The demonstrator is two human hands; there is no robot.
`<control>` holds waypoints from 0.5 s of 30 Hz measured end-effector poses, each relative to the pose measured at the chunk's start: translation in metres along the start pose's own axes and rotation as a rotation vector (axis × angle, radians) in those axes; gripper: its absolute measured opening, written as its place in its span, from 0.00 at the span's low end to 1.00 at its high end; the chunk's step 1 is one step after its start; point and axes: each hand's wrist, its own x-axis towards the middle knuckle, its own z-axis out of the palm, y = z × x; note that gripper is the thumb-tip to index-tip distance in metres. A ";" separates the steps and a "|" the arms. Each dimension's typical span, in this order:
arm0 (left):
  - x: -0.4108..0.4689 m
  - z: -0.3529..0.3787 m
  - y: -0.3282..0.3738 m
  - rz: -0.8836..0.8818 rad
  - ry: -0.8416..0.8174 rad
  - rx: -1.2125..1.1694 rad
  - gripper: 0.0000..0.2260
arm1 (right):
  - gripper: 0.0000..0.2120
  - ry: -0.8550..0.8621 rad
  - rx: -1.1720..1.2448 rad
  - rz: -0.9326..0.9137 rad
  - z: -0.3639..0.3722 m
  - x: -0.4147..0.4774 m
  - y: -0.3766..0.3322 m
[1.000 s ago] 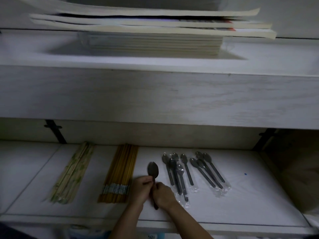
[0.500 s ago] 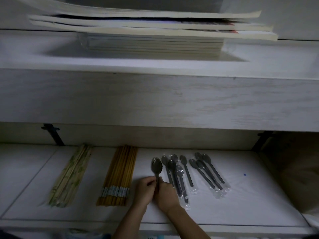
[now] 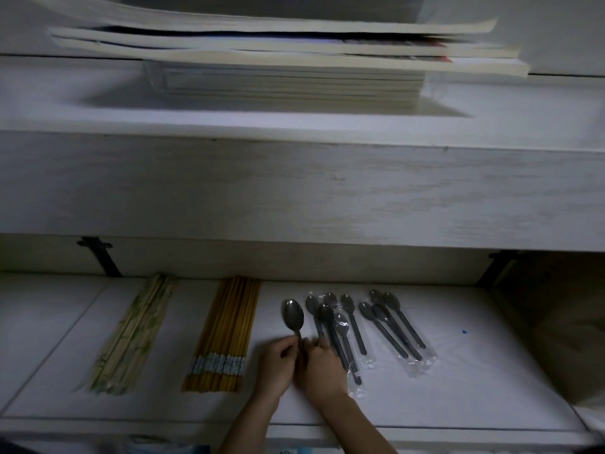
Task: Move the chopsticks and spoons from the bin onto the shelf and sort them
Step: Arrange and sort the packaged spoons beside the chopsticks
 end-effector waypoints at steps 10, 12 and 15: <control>0.000 -0.003 0.003 0.027 0.014 0.062 0.12 | 0.15 0.019 0.023 -0.089 0.005 0.000 0.001; 0.001 -0.004 0.003 0.036 0.016 0.073 0.12 | 0.16 0.001 0.028 -0.101 0.003 0.000 0.003; 0.002 -0.003 0.004 0.053 0.024 0.098 0.12 | 0.15 0.010 0.036 -0.119 -0.002 0.003 0.006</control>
